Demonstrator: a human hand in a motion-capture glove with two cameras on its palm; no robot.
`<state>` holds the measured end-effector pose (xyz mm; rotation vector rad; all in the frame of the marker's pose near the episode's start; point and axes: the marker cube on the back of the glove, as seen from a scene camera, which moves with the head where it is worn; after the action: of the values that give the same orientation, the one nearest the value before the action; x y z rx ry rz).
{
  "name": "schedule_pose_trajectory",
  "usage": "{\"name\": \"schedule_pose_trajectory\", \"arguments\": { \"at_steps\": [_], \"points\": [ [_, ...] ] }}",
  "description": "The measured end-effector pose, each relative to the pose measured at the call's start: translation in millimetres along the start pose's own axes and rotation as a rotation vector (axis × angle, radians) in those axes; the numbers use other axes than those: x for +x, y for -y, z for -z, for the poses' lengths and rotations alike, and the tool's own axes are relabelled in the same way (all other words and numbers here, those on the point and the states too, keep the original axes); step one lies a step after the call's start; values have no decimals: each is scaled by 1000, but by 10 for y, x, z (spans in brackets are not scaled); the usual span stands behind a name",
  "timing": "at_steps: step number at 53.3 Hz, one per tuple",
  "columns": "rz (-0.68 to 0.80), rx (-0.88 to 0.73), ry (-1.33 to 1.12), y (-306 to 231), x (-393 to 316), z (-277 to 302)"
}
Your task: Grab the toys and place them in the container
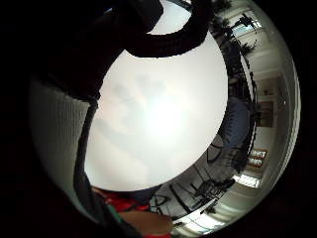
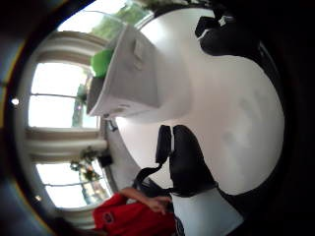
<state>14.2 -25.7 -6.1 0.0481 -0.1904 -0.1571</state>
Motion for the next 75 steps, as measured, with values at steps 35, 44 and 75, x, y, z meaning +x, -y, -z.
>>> {"name": "schedule_pose_trajectory", "arguments": {
  "at_steps": [35, 44, 75],
  "points": [
    [-3, 2, -4, 2, 36, 18],
    [17, 10, -16, 11, 47, 10],
    [23, 15, -26, 68, 82, -5]
  ]
}}
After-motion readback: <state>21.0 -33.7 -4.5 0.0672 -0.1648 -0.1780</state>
